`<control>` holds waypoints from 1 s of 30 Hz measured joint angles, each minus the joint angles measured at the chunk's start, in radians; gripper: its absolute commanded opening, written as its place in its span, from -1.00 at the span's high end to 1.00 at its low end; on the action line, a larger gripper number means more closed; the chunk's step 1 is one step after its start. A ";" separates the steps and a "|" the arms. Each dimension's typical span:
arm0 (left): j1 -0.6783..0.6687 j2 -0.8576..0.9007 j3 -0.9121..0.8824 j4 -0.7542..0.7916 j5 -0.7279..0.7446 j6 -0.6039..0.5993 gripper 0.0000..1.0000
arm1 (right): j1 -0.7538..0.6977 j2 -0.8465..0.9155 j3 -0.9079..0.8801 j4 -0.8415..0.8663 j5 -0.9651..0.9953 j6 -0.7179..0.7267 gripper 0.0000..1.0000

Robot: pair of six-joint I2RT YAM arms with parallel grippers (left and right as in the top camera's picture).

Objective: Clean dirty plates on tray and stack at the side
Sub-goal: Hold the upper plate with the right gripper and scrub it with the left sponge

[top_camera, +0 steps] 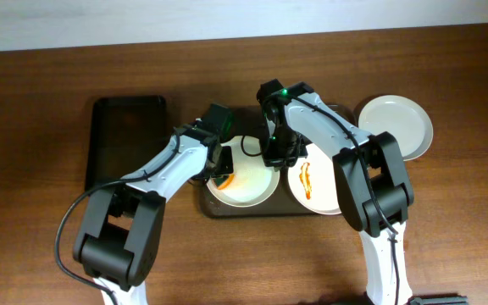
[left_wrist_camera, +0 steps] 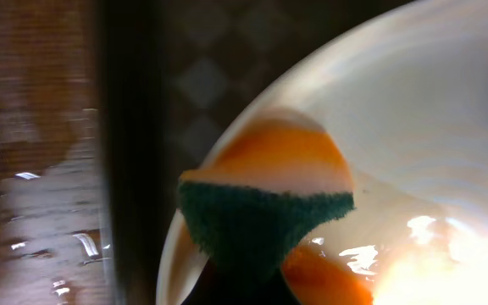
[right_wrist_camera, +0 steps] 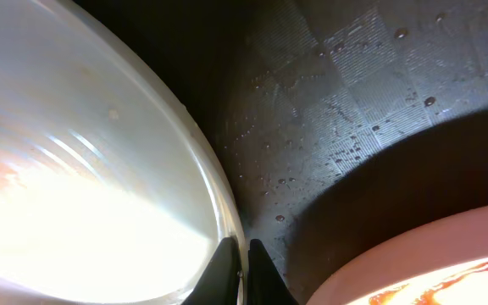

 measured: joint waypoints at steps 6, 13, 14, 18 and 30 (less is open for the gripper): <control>-0.005 0.043 0.123 -0.203 -0.105 0.000 1.00 | 0.019 0.002 0.002 0.012 -0.024 0.000 0.92; 0.024 0.054 0.296 -0.340 -0.104 0.000 1.00 | 0.017 0.002 0.002 0.011 -0.015 0.000 0.92; 0.024 0.055 0.296 -0.329 -0.059 0.000 1.00 | 0.017 0.002 0.002 0.010 -0.015 0.000 0.92; 0.022 0.055 0.293 -0.273 0.136 0.000 1.00 | 0.017 0.002 0.002 0.011 -0.015 0.000 0.92; 0.023 0.037 0.042 -0.010 0.282 -0.018 1.00 | 0.016 0.002 0.002 0.006 -0.008 -0.001 0.92</control>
